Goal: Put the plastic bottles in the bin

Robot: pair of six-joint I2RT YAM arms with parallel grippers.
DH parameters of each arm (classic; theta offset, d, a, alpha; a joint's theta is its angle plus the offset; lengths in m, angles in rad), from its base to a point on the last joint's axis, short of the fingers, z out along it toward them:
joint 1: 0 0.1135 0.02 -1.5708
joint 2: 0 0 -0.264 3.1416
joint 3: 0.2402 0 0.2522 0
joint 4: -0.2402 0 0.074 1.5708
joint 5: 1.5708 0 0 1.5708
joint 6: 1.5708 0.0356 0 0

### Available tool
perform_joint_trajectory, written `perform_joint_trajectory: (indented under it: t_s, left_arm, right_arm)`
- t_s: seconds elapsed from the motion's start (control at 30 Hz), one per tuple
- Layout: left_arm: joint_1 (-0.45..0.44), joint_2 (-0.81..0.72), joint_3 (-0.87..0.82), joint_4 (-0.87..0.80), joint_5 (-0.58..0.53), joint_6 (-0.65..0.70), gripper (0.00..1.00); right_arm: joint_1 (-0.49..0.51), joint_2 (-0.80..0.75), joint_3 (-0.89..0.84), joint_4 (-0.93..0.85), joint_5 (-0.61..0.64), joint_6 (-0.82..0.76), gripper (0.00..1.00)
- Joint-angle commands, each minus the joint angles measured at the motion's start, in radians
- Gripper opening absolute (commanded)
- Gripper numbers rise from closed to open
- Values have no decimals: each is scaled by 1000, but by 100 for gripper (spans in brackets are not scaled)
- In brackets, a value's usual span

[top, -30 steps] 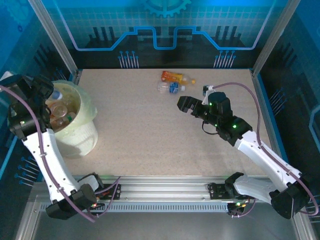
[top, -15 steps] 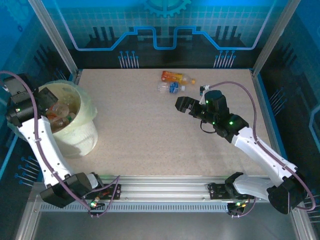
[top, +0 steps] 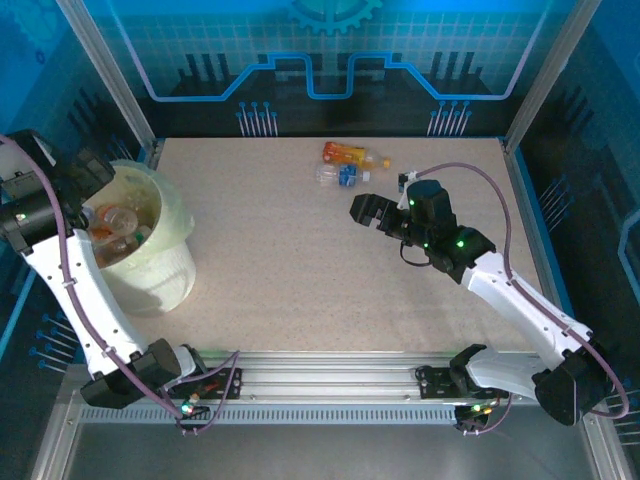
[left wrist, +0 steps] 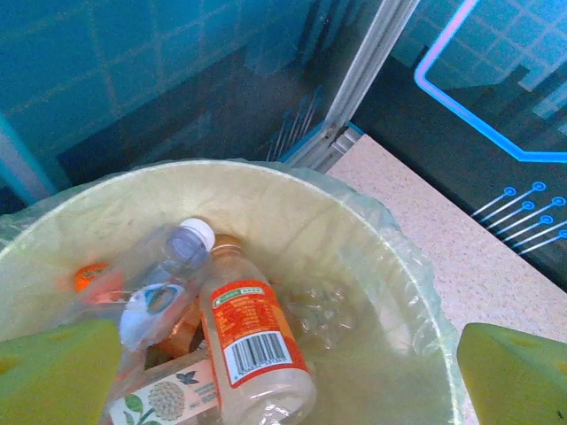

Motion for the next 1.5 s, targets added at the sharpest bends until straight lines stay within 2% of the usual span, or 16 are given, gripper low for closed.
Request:
perform_joint_trajectory:
  t_s: [0.0,0.2,0.33,0.43,0.57,0.8,0.93,1.1,1.27,1.47]
  left_arm:
    - [10,0,-41,-11,49,-30,99]
    - [10,-54,-211,27,-17,-76,99]
    - [7,-50,-211,23,39,-101,99]
    - [-42,-71,-201,53,40,-110,99]
    - [-144,-63,-156,53,39,-131,99]
    - [-468,-118,-228,215,72,-233,99]
    - [-622,-117,-303,333,95,-303,99]
    - [-805,-72,-399,490,97,-376,99]
    - [-938,-10,-480,628,65,-448,99]
    - [-973,48,-541,683,74,-511,99]
  right_arm:
    - [-15,3,37,-18,-19,8,100]
    - [-17,2,38,-30,-14,1,100]
    - [-19,4,39,-32,12,-12,100]
    - [-20,2,36,-31,52,-20,100]
    - [-26,3,18,-21,97,-19,100]
    - [-64,-24,-35,21,195,-74,100]
    - [-115,-31,-75,76,191,-182,100]
    - [-192,15,-68,77,93,-338,100]
    - [-240,100,-21,63,-32,-601,100]
    - [-261,277,154,-52,-53,-862,100]
